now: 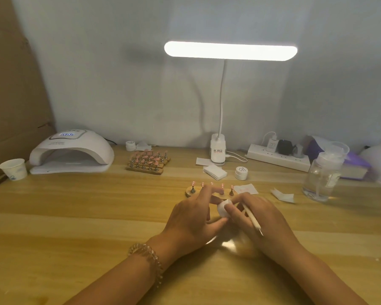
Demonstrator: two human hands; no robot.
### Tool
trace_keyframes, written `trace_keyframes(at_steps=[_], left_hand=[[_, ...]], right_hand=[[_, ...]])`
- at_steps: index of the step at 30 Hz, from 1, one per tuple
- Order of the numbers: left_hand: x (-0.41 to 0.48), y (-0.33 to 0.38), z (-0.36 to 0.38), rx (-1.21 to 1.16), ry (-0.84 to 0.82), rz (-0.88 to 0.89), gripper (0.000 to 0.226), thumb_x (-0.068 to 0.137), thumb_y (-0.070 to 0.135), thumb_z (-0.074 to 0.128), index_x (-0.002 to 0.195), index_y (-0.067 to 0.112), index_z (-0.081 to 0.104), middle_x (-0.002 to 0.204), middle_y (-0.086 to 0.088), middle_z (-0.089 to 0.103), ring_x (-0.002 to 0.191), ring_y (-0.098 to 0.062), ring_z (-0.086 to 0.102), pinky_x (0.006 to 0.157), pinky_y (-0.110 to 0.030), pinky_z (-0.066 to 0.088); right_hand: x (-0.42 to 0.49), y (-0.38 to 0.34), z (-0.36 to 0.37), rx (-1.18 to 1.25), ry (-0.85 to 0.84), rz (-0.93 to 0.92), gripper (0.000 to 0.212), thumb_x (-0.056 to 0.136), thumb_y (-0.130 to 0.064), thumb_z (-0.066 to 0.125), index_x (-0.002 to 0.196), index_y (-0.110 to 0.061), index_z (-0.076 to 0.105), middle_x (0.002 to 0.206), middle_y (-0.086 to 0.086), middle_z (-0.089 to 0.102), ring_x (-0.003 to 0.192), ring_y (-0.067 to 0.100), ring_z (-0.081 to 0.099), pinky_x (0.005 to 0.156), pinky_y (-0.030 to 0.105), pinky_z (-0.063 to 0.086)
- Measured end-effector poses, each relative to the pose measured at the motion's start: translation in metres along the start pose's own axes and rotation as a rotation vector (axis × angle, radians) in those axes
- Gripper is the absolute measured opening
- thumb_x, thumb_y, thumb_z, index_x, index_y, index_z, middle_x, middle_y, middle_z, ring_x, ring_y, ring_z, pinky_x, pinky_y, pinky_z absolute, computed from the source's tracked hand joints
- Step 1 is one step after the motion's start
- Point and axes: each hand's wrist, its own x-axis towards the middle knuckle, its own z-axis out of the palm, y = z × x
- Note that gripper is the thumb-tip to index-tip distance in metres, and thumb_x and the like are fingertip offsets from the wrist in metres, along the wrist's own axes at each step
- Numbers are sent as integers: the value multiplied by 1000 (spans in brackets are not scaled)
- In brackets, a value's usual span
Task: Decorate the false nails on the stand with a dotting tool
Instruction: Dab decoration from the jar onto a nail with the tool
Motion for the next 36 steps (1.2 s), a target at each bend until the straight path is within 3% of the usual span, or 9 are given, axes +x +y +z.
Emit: trace_keyframes(at_steps=[5,9,16,19,21,27,30,34,36], left_hand=[[-3,3,3,124,92,162,48,81,39,75,121,20,56,97,10,69,83,-7,50,64,-12,34],[1,3,6,177,164,208,59,77,42,78,126,17,56,98,11,71,78,-4,55,64,-20,47],[15,-29,-9,199,243,-198,63,79,53,69,127,22,44,118,8,48,103,-8,46,90,-19,38],[16,-56,-13,171,42,-488,68,77,61,68,133,32,40,133,13,45,124,-12,40,101,-27,31],[16,-63,-10,122,-102,-497,68,79,63,65,136,39,38,139,18,45,129,-12,36,104,-33,29],[16,-64,-8,72,-105,-396,54,83,58,65,132,41,50,126,18,52,121,-8,44,101,-32,36],[17,-64,-11,7,-118,-396,45,82,55,69,123,40,59,117,15,55,111,-9,52,100,-37,42],[17,-62,-16,-72,-68,-385,41,81,47,75,119,34,63,114,13,57,103,-10,53,94,-36,47],[16,-59,-18,-120,-27,-365,39,81,41,77,117,31,65,112,11,58,95,-10,53,87,-32,49]], right_hand=[[-1,-7,11,-111,86,72,57,85,-72,19,82,-28,56,77,-12,59,80,11,52,69,31,40],[1,-10,13,-26,112,146,57,83,-73,20,75,-28,53,73,-10,58,76,11,53,66,32,41],[16,22,-17,-252,261,209,37,90,-60,47,95,-24,52,85,-5,59,78,16,52,59,31,38],[31,39,-18,-322,114,308,34,92,-52,56,111,-24,57,104,-1,64,93,17,50,73,33,41],[43,42,-15,-359,30,303,37,93,-52,55,121,-28,57,113,-2,62,101,16,49,80,33,42],[61,44,-5,-325,-67,244,52,96,-57,47,141,-32,47,132,-6,57,122,19,46,98,36,39],[53,47,-8,-202,57,239,63,93,-64,29,142,-28,44,124,-4,62,117,21,53,97,42,40],[35,60,-6,-392,152,162,15,96,-44,40,107,-33,36,99,-7,53,96,20,53,80,37,34],[31,65,-4,-485,53,170,17,95,-30,48,105,-37,37,102,-12,50,101,16,49,79,33,26]])
